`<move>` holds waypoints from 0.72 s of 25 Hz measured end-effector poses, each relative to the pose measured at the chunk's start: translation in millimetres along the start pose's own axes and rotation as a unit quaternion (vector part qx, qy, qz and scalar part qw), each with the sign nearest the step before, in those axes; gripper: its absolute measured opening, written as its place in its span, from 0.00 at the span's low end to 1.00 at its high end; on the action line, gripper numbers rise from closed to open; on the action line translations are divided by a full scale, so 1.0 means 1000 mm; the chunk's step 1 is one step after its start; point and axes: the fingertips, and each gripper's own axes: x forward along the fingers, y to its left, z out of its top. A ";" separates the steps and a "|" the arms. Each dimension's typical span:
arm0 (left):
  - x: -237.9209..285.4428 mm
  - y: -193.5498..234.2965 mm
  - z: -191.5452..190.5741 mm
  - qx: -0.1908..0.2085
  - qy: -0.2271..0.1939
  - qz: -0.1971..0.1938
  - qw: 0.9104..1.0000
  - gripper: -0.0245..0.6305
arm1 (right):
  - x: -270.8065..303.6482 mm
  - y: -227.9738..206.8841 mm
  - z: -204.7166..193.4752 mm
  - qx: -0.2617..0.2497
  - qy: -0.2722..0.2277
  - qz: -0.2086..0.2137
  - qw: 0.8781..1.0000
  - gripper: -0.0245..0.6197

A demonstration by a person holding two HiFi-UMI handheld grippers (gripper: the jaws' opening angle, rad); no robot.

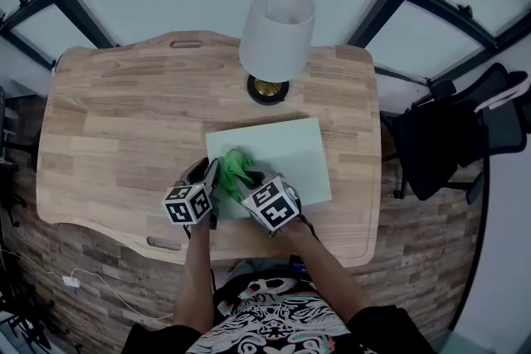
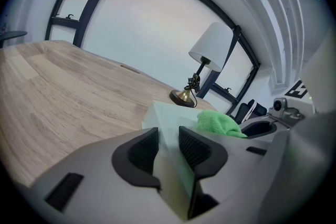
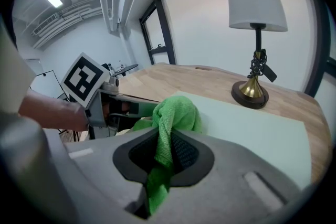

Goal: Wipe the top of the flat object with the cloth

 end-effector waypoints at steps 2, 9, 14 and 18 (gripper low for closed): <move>0.000 0.001 0.000 0.000 0.000 -0.001 1.000 0.22 | -0.007 -0.006 -0.003 0.006 -0.002 -0.011 1.000 0.10; -0.001 0.001 0.001 0.037 0.007 0.018 0.999 0.22 | -0.039 -0.046 -0.028 0.049 -0.002 -0.075 0.996 0.10; -0.012 -0.001 0.018 0.142 -0.029 0.064 0.987 0.21 | -0.050 -0.054 -0.027 0.068 -0.025 -0.095 0.993 0.10; -0.041 -0.022 0.047 0.213 -0.101 0.077 0.969 0.22 | -0.063 -0.055 -0.017 0.006 -0.049 -0.146 0.988 0.10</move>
